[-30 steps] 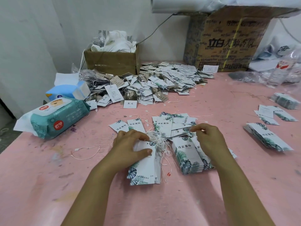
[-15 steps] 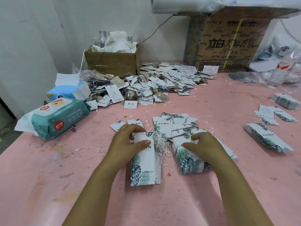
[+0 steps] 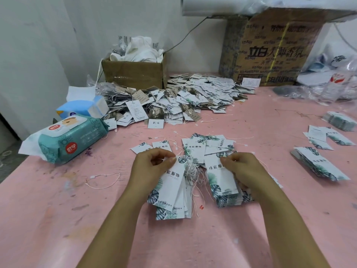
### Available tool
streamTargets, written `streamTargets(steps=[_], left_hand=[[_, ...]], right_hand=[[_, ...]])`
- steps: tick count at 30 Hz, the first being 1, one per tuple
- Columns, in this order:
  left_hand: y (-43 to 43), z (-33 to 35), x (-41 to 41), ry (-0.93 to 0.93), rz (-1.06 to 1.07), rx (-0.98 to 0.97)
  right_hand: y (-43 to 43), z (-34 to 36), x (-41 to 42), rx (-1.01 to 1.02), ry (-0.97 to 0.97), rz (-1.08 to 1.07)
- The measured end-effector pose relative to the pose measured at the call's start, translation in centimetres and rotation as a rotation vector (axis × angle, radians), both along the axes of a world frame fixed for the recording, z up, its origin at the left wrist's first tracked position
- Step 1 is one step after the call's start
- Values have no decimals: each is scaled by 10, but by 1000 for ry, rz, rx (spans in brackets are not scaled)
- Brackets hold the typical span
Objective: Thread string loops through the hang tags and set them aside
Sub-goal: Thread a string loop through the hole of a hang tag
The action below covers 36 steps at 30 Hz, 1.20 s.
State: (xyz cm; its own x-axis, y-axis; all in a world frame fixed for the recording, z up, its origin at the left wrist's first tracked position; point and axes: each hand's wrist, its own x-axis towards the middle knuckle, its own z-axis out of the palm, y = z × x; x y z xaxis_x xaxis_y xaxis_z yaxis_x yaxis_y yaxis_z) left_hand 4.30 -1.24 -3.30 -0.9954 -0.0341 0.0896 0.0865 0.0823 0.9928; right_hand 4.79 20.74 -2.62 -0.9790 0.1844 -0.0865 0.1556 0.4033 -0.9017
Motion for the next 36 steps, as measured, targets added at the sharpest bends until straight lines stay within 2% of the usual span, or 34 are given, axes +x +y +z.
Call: streamTargets(steps=[4,7,11,16,20,30,36], left_hand=[[5,4,1,-18,24,66],[7,5,3,-43,-25,84],[13,7,9,-27,-98,133],[21,5,9,11,-87,120],[20,3,7,8,-58,123],[19,3,6,-8,-41,155],[20,4,7,-26,-44,188]], right_hand=[[-9,9,5,-357,-28,109],[-23,10,8,-424,-23,181],[-40,4,10,-337,11,215],[-48,-4,8,-201,126,209],[-44,-6,5,-189,180,139],[-40,-2,7,-145,478,98],[-41,-1,7,-122,470,139]])
